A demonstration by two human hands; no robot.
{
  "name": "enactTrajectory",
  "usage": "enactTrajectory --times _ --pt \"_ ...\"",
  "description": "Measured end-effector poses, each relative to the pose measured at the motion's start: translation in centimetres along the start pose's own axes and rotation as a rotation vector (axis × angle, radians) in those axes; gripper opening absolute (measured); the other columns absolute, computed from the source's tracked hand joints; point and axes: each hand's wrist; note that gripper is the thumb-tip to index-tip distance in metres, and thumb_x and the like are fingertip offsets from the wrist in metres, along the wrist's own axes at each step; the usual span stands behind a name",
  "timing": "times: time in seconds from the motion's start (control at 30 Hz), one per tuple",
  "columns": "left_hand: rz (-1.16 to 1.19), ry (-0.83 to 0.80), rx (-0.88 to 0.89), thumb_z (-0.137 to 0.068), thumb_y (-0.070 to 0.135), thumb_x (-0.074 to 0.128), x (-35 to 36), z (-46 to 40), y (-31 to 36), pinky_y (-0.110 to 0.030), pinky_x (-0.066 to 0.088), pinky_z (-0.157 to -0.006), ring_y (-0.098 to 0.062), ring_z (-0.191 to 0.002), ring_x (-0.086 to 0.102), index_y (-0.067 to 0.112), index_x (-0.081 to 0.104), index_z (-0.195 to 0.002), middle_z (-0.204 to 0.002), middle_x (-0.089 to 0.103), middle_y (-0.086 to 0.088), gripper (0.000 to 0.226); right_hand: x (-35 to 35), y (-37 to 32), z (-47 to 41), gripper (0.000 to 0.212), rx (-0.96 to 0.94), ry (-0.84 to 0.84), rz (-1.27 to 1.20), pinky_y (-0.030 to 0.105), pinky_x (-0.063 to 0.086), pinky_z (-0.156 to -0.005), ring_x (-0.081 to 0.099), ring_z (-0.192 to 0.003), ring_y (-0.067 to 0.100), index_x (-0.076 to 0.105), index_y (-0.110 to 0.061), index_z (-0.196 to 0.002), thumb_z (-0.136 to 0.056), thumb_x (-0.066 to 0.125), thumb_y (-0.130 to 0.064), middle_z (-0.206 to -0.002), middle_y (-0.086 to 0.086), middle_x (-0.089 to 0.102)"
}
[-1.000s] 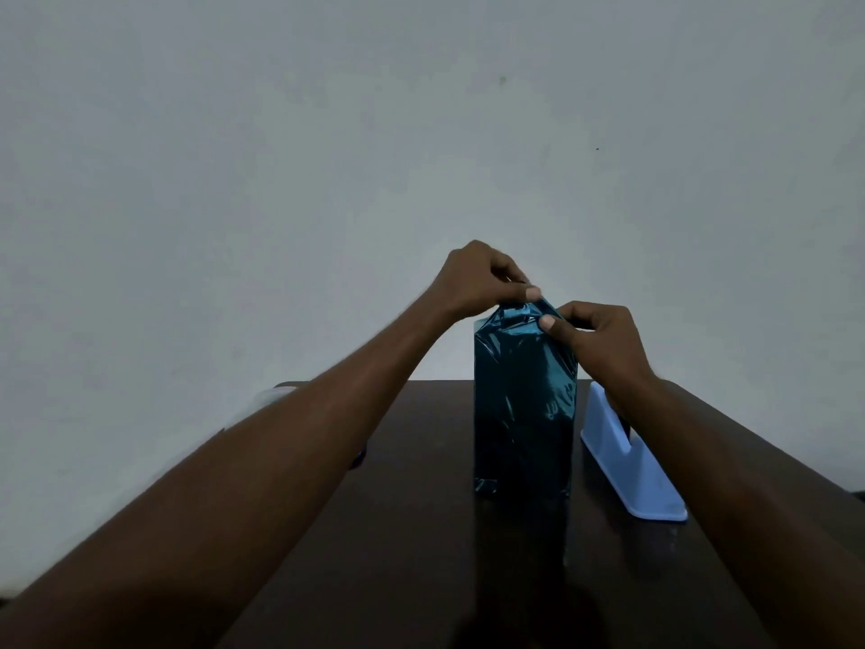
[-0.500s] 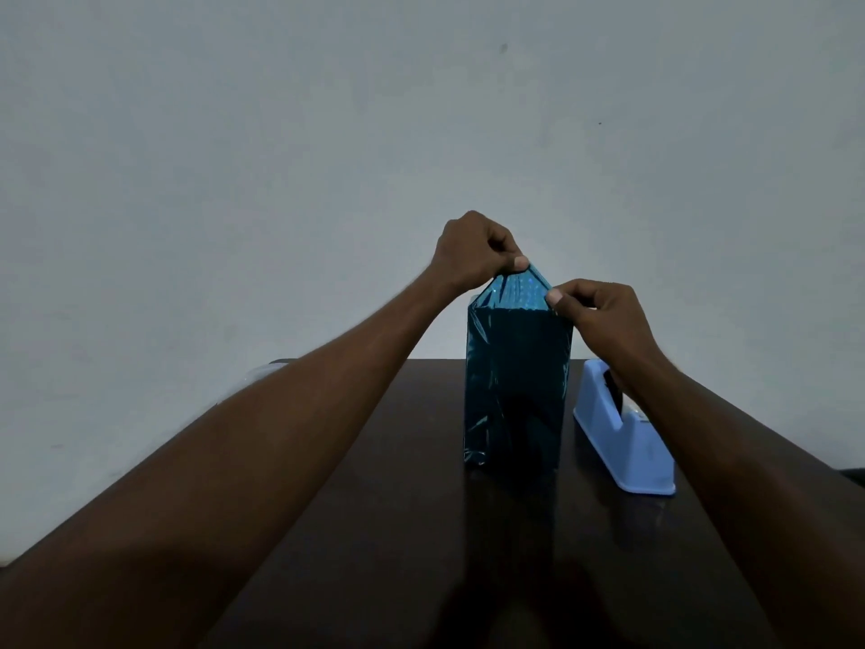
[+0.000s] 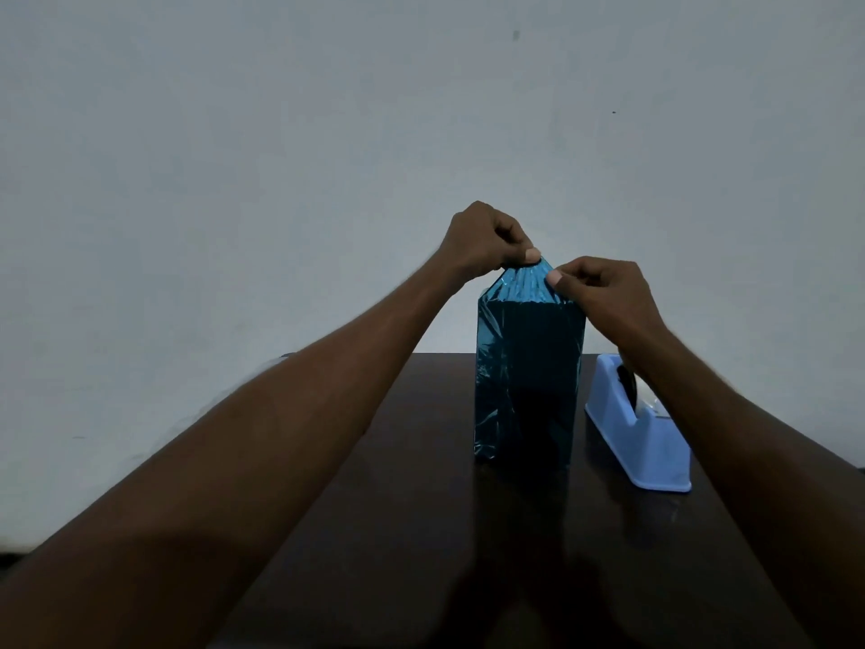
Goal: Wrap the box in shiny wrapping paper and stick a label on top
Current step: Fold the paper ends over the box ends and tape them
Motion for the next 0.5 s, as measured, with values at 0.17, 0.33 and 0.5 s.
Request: enactTrajectory --times 0.17,0.33,0.5 --pt "0.081 0.022 -0.045 -0.072 0.021 0.085 -0.4 0.1 -0.2 -0.029 0.056 -0.067 -0.018 -0.067 0.069 0.009 0.075 -0.09 -0.074 0.074 -0.01 0.024 0.5 -1.1 -1.1 0.018 0.05 -0.026 0.004 0.028 0.048 -0.068 0.065 -0.071 0.013 0.077 -0.019 -0.084 -0.08 0.078 -0.037 -0.076 0.001 0.073" --pt "0.191 0.034 -0.119 -0.072 0.024 0.086 -0.7 -0.1 -0.4 -0.039 0.06 -0.081 -0.026 -0.086 0.073 0.009 0.067 -0.107 -0.081 0.075 -0.012 0.043 1.0 -2.5 -2.1 0.017 0.023 -0.012 -0.007 0.033 0.054 -0.073 0.07 -0.077 0.017 0.077 -0.017 -0.089 -0.081 0.078 -0.032 -0.08 0.004 0.074" --pt "0.208 0.066 -0.114 -0.081 0.029 0.078 -0.9 0.3 0.1 -0.032 0.061 -0.076 -0.02 -0.079 0.073 0.01 0.067 -0.111 -0.08 0.075 -0.009 0.037 1.3 -3.3 -2.7 0.01 -0.001 -0.012 -0.037 0.034 0.055 -0.073 0.07 -0.074 0.019 0.077 -0.016 -0.087 -0.081 0.078 -0.024 -0.076 0.005 0.074"
Point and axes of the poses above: each hand's wrist, its own z-axis away from the middle knuckle, its own x-axis out of the palm, y = z × x
